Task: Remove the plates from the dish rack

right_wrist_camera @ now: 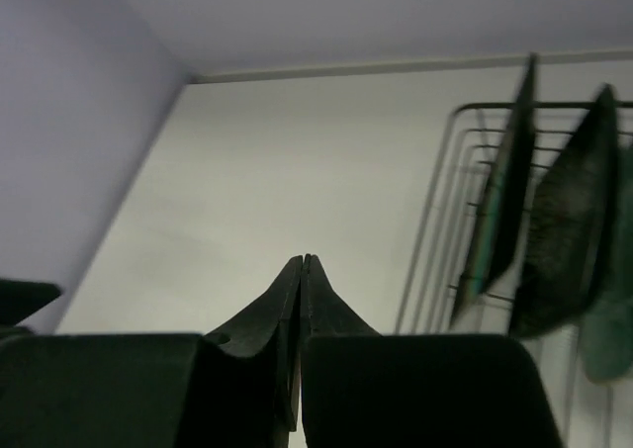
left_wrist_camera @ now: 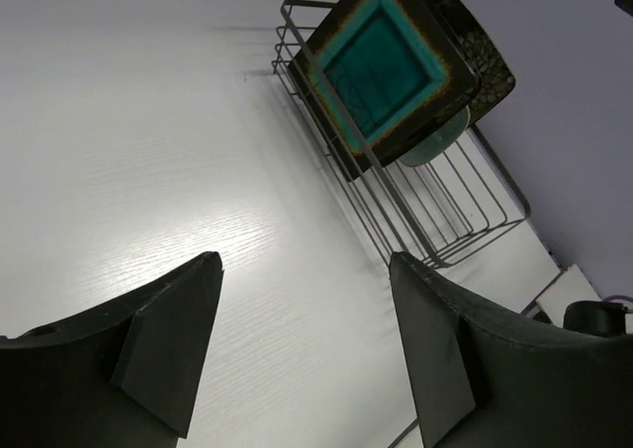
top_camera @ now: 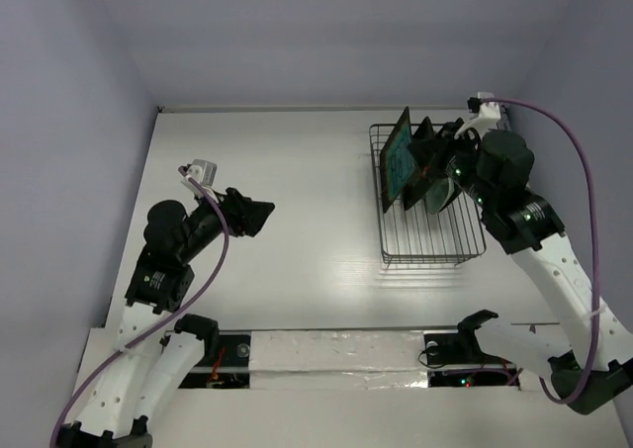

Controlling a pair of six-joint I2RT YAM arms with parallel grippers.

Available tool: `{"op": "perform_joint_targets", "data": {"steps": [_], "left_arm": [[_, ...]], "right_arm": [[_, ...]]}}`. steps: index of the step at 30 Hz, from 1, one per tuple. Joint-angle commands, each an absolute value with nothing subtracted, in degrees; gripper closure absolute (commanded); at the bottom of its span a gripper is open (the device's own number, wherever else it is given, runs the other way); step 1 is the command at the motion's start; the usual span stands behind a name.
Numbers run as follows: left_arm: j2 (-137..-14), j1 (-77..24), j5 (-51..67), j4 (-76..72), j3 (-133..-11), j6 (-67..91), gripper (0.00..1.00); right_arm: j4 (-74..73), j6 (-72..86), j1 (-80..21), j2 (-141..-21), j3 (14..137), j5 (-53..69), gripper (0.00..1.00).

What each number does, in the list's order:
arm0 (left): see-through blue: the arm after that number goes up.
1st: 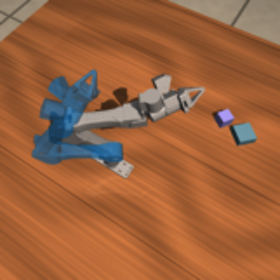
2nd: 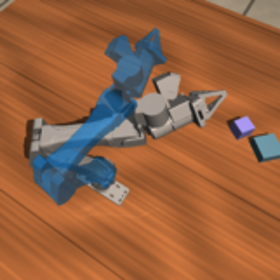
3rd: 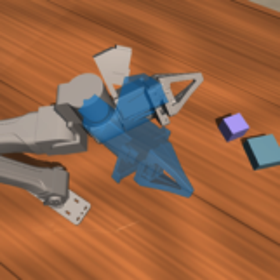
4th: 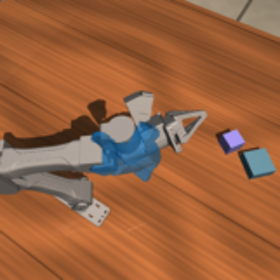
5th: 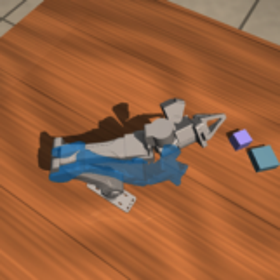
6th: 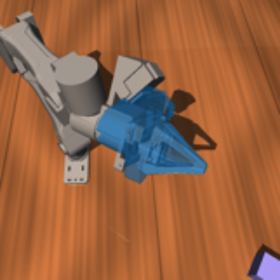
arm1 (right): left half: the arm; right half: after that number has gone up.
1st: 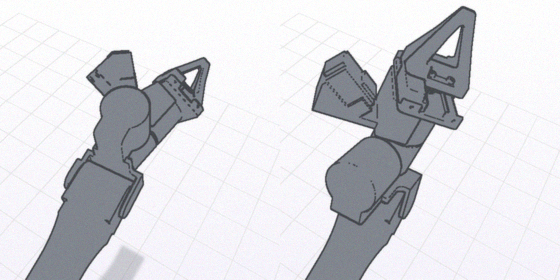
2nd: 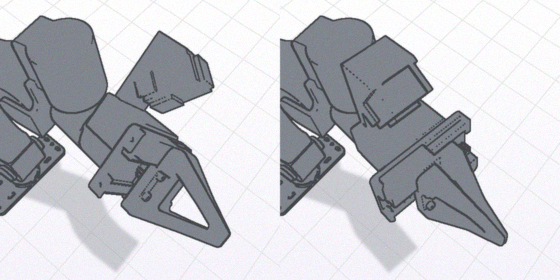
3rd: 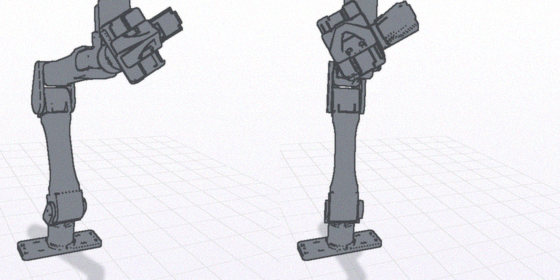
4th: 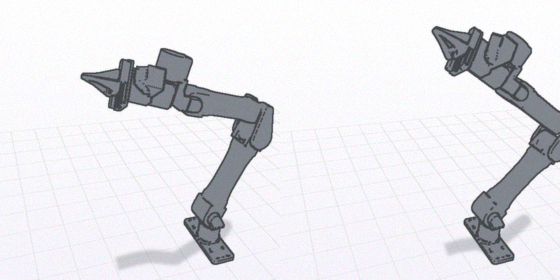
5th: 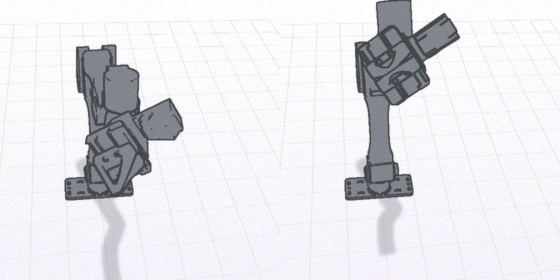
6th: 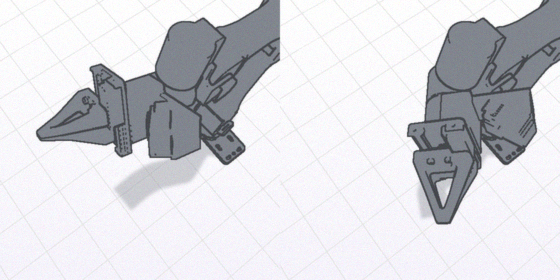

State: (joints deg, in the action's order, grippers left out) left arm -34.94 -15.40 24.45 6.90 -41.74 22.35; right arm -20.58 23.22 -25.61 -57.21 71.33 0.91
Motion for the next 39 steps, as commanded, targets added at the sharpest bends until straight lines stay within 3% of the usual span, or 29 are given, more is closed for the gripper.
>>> {"op": "perform_joint_targets", "data": {"steps": [1, 3, 6, 7, 9, 10, 11, 12, 14, 17, 22, 23, 33, 37, 39], "left_arm": [[-33.3, -15.6, 23.5, 7.4, -41.2, 20.2, 0.36], [-32.3, -15.6, 23.4, 7.9, -41.0, 19.5, 0.41], [-31.5, -15.6, 22.7, 7.6, -40.1, 19.8, 0.59], [-31.3, -15.6, 22.2, 7.6, -39.9, 19.9, 0.74], [-30.7, -15.6, 21.1, 7.6, -39.4, 20.0, 0.89], [-30.6, -15.6, 20.6, 7.6, -39.3, 20.1, 1.00], [-30.5, -15.6, 19.6, 7.7, -39.0, 20.3, 1.00], [-30.4, -15.6, 19.3, 7.7, -38.9, 20.6, 1.00], [-30.3, -15.6, 18.9, 7.7, -38.8, 20.6, 1.00], [-30.0, -15.6, 18.5, 7.7, -38.6, 20.7, 0.97], [-29.6, -15.6, 18.0, 7.7, -38.4, 21.0, 0.55], [-29.5, -15.6, 17.8, 7.8, -38.3, 21.2, 0.53], [-28.4, -15.6, 16.7, 8.2, -38.3, 21.3, 0.47], [-28.6, -15.6, 16.3, 8.4, -38.4, 21.2, 0.47], [-28.6, -15.6, 16.2, 8.3, -38.4, 21.3, 0.47]], "right_arm": [[-27.5, 17.9, -26.1, -57.7, 76.1, -13.1, 1.00], [-30.8, 16.9, -26.1, -59.6, 78.3, -16.1, 1.00], [-34.2, 15.7, -26.1, -63.1, 81.0, -21.6, 1.00], [-34.7, 15.4, -26.1, -63.8, 81.4, -22.4, 1.00], [-35.2, 14.7, -26.1, -64.9, 81.7, -23.8, 0.88], [-35.8, 14.4, -26.1, -66.6, 82.6, -24.4, 0.74], [-36.4, 14.1, -26.1, -67.4, 83.0, -24.3, 0.45], [-36.6, 13.7, -26.1, -68.4, 83.2, -24.2, 0.35], [-37.1, 13.5, -26.1, -71.3, 84.2, -22.9, 0.27], [-36.0, 13.3, -26.1, -74.8, 84.8, -21.2, 0.28], [-36.3, 11.9, -26.1, -82.6, 89.0, -22.7, 0.33], [-36.8, 11.7, -26.1, -84.2, 90.2, -23.5, 0.34], [-40.0, 10.0, -24.4, -100.2, 99.9, -31.1, 0.42], [-39.9, 9.8, -23.9, -103.4, 100.4, -31.3, 0.49], [-39.9, 9.7, -23.9, -104.0, 100.4, -32.1, 0.58]]}}
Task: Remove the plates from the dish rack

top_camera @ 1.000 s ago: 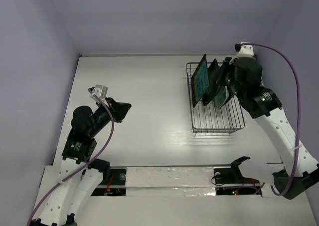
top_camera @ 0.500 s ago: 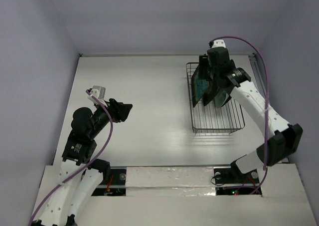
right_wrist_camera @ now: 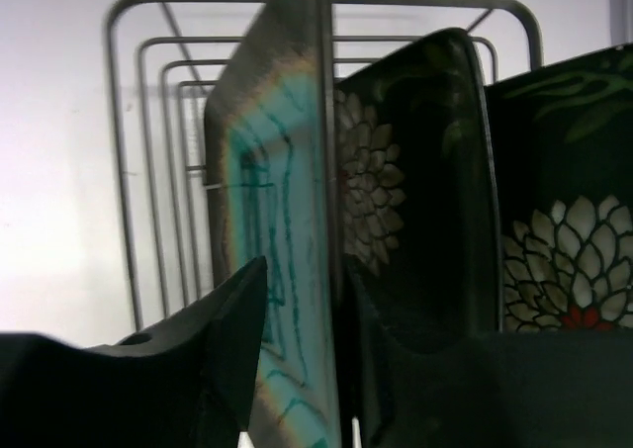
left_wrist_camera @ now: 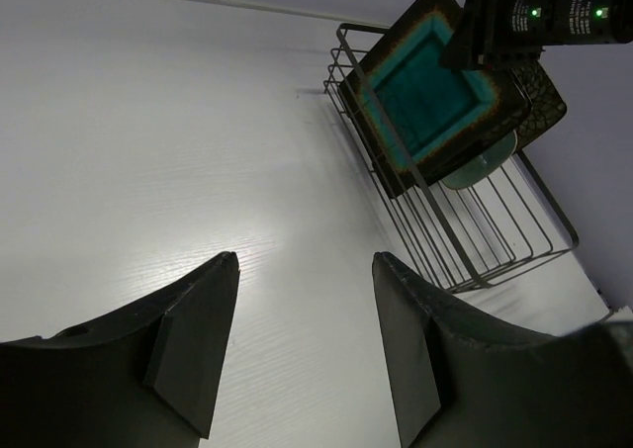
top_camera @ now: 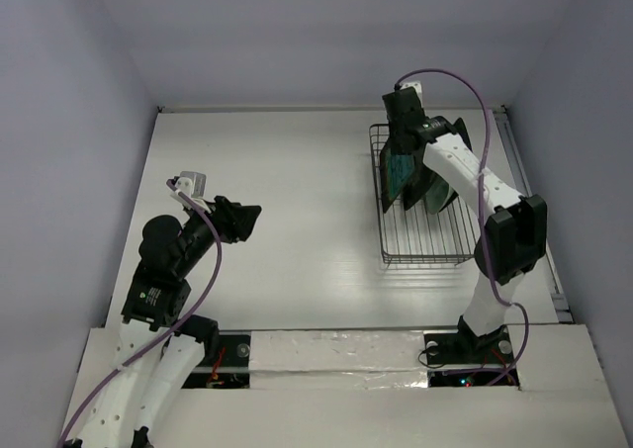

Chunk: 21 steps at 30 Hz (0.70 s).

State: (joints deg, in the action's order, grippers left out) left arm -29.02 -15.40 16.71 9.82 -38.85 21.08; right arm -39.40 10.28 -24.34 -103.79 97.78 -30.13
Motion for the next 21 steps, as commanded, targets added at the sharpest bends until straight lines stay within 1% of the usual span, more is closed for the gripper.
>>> {"op": "perform_joint_targets", "data": {"steps": [1, 2, 4, 5, 7, 8, 13, 21], "left_arm": [[-28.7, -15.6, 16.3, 8.3, -38.4, 21.3, 0.47], [-28.6, -15.6, 16.2, 8.4, -38.4, 21.3, 0.47], [-28.7, -15.6, 16.1, 8.4, -38.5, 21.3, 0.46], [-28.6, -15.6, 15.8, 8.4, -38.5, 21.3, 0.46], [-28.5, -15.6, 15.3, 8.8, -38.6, 21.4, 0.46], [-28.5, -15.6, 15.2, 8.6, -38.6, 21.4, 0.46], [-28.5, -15.6, 15.6, 8.6, -38.5, 21.4, 0.46], [-28.6, -15.6, 15.1, 8.7, -38.5, 21.4, 0.46]], "right_arm": [[-39.9, 9.3, -23.9, -104.1, 100.4, -32.3, 0.62], [-40.0, 9.1, -23.9, -104.4, 100.5, -32.5, 0.72], [-40.8, 9.1, -23.9, -104.4, 101.2, -33.7, 0.82], [-41.0, 8.9, -23.9, -104.1, 101.2, -34.0, 0.91], [-40.8, 8.1, -23.9, -102.5, 101.2, -34.7, 0.98], [-40.9, 7.8, -23.9, -102.0, 101.5, -35.2, 1.00], [-41.0, 6.2, -23.9, -96.6, 104.5, -36.5, 1.00], [-43.4, 5.3, -25.2, -88.7, 112.9, -39.7, 1.00]]}}
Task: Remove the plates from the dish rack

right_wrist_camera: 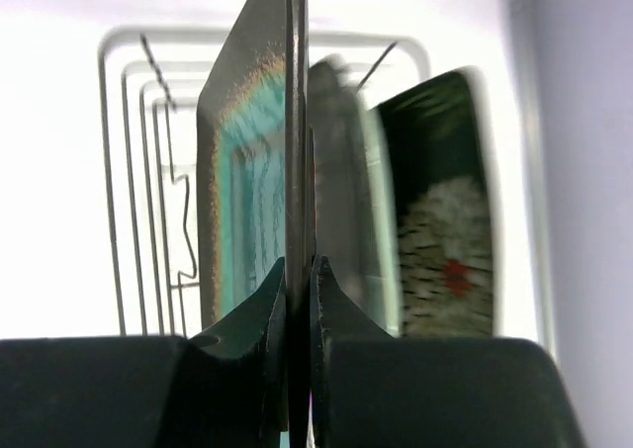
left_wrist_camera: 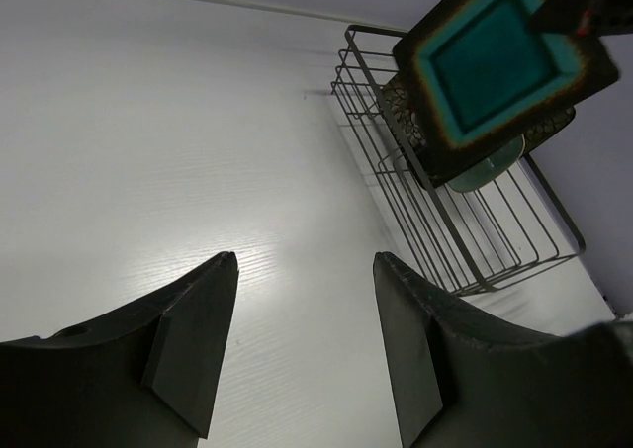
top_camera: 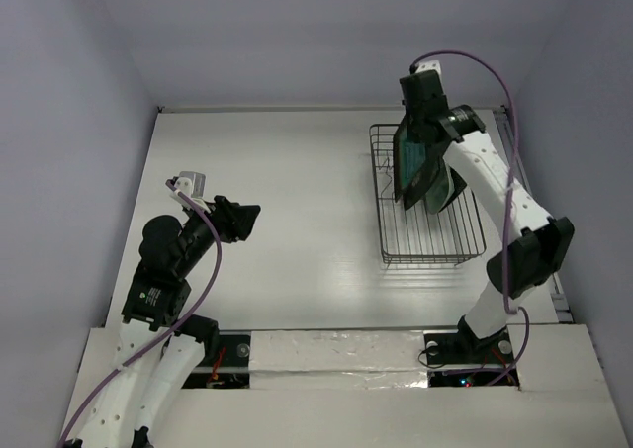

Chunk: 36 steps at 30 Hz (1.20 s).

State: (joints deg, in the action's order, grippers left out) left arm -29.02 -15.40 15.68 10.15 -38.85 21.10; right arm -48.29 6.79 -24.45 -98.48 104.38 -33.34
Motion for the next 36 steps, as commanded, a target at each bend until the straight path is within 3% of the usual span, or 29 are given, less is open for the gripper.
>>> {"op": "perform_joint_targets", "data": {"steps": [1, 9, 14, 21, 36], "left_arm": [[-28.6, -15.6, 15.0, 8.7, -38.6, 21.5, 0.46], [-27.8, -15.1, 14.0, 9.4, -39.1, 21.4, 0.46], [-27.2, -15.1, 12.8, 9.8, -39.3, 21.4, 0.46], [-26.7, -15.1, 8.7, 11.2, -39.6, 22.1, 0.46], [-26.6, -15.1, 9.1, 11.2, -39.5, 22.2, 0.46]], "right_arm": [[-43.3, 5.5, -26.1, -87.7, 113.5, -39.5, 1.00], [-28.5, 14.9, -38.0, -84.9, 108.1, -30.3, 1.00], [-11.5, 28.3, -41.1, -91.5, 105.2, -20.7, 1.00], [1.0, 41.9, -42.5, -104.5, 108.6, -12.8, 1.00], [5.8, 56.9, -44.7, -129.0, 116.3, -4.6, 1.00]]}}
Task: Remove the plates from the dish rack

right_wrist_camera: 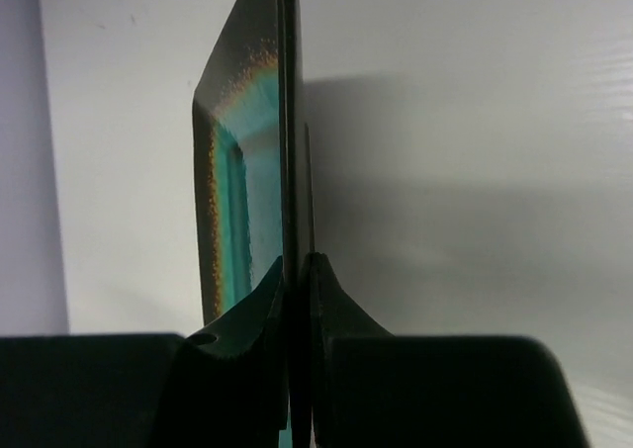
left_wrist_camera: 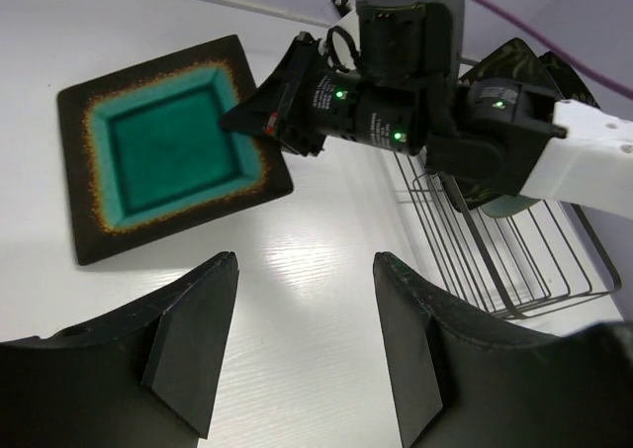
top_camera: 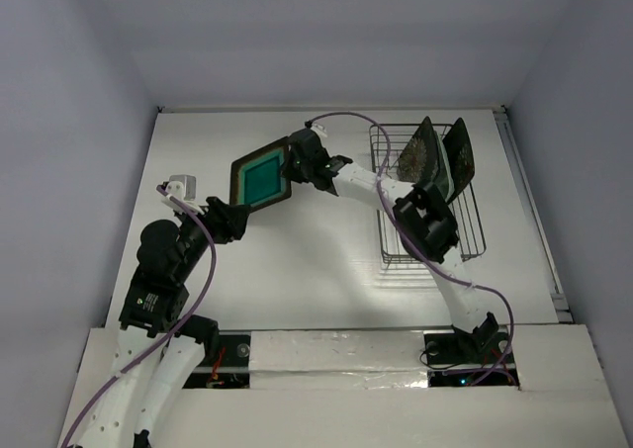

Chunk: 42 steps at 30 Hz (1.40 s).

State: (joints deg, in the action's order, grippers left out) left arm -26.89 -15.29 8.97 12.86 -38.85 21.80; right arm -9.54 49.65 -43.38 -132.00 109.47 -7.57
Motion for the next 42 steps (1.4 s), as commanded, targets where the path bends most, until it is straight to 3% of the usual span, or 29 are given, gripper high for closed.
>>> {"op": "perform_joint_targets", "data": {"steps": [1, 3, 5, 8, 11, 14, 17, 18, 21, 33, 35, 37, 38, 39, 42], "left_arm": [[-26.7, -15.1, 9.1, 11.2, -39.5, 22.2, 0.46], [-26.7, -15.1, 9.4, 11.1, -39.4, 22.1, 0.46], [-26.7, -15.1, 9.6, 11.0, -39.4, 22.1, 0.46], [-26.7, -15.1, 9.5, 11.0, -39.4, 22.1, 0.46], [-26.9, -15.1, 9.7, 10.9, -39.4, 22.1, 0.46], [-27.0, -15.1, 9.8, 10.8, -39.3, 22.1, 0.46], [-26.9, -15.1, 9.8, 10.8, -39.3, 22.1, 0.46], [-27.0, -15.1, 9.8, 10.7, -39.3, 22.1, 0.46], [-26.9, -15.1, 9.8, 10.7, -39.3, 22.1, 0.46], [-26.5, -15.1, 9.4, 10.9, -39.4, 22.1, 0.46], [-26.5, -15.1, 9.3, 10.9, -39.4, 22.0, 0.46], [-26.4, -15.1, 9.2, 10.9, -39.4, 22.0, 0.46], [-26.4, -15.1, 9.2, 10.9, -39.4, 22.0, 0.46], [-26.5, -15.1, 9.2, 11.0, -39.3, 22.1, 0.46], [-26.5, -15.1, 9.6, 10.8, -39.3, 22.1, 0.46]], "right_arm": [[5.7, 57.4, -44.7, -129.7, 116.2, -4.3, 1.00], [5.0, 58.6, -44.7, -131.7, 116.2, -3.0, 1.00], [4.2, 59.1, -45.3, -132.6, 115.9, -2.1, 0.93], [3.7, 59.3, -45.3, -133.9, 114.3, -0.4, 0.59], [0.7, 58.1, -45.3, -136.2, 115.7, 3.2, 0.46], [0.4, 57.0, -45.3, -135.4, 113.0, 3.4, 0.24], [-2.6, 54.2, -45.3, -134.2, 112.9, 2.5, 0.11], [-3.6, 53.4, -45.3, -133.9, 112.9, 2.1, 0.01], [-5.7, 50.5, -45.3, -131.2, 111.3, 0.4, 0.00], [-15.6, 38.4, -45.3, -122.0, 109.3, -9.7, 0.01], [-15.6, 34.8, -45.3, -116.6, 105.9, -13.2, 0.07], [-15.6, 31.4, -45.3, -111.6, 103.1, -16.5, 0.44], [-17.2, 28.4, -44.6, -106.2, 100.2, -21.5, 0.69], [-18.0, 26.8, -44.0, -103.3, 98.7, -23.6, 1.00], [-21.8, 20.7, -39.1, -92.1, 92.8, -30.0, 1.00]]}}
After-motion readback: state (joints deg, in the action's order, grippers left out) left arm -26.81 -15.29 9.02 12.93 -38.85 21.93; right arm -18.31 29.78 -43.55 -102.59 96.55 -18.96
